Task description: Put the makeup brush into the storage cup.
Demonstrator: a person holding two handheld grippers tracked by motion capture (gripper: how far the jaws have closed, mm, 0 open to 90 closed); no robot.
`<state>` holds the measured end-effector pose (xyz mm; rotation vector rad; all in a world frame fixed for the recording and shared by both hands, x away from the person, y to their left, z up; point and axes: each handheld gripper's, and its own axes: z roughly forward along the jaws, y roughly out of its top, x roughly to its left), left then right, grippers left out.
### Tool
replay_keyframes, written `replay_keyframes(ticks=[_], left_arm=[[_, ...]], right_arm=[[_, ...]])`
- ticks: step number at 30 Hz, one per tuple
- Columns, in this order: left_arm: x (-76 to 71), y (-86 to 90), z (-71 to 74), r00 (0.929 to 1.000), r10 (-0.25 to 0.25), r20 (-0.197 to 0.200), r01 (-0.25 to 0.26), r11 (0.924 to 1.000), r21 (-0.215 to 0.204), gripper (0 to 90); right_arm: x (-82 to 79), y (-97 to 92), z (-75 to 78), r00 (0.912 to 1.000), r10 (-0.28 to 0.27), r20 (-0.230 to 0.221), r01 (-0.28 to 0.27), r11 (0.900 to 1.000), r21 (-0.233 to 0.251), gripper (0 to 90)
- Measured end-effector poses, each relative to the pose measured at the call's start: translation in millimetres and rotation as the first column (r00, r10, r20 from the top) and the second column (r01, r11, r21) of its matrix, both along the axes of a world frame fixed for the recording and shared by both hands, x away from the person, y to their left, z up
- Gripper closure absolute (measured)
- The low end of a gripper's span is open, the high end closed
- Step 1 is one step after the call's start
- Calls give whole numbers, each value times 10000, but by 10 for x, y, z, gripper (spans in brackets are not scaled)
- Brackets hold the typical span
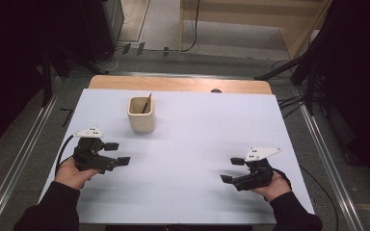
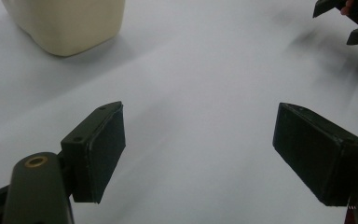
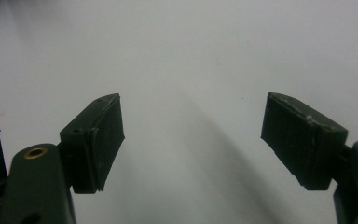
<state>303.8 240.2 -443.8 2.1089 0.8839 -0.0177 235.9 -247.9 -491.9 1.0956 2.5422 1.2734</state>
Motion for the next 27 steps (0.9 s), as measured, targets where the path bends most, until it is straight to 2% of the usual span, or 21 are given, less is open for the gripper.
replay_keyframes(ticks=[9, 13, 22, 27], left_arm=[[-117, -47, -40, 9983, -526, 240, 517, 9980, 372, 172], [-163, -65, -58, 9963, -796, 311, 773, 9945, 703, 172], [-252, -73, -89, 9927, -1112, 471, 1065, 9899, 932, 171], [-316, -84, -111, 9878, -1392, 705, 1296, 9836, 1254, 171]], right_arm=[[2, -2, -2, 10000, -8, 6, 8, 10000, -28, 217], [0, 0, -3, 10000, 2, -8, -2, 10000, -28, 217], [-1, -5, 1, 10000, -1, 22, 1, 10000, -9, 217], [-1, -5, 2, 10000, 8, 28, -8, 10000, -11, 217]])
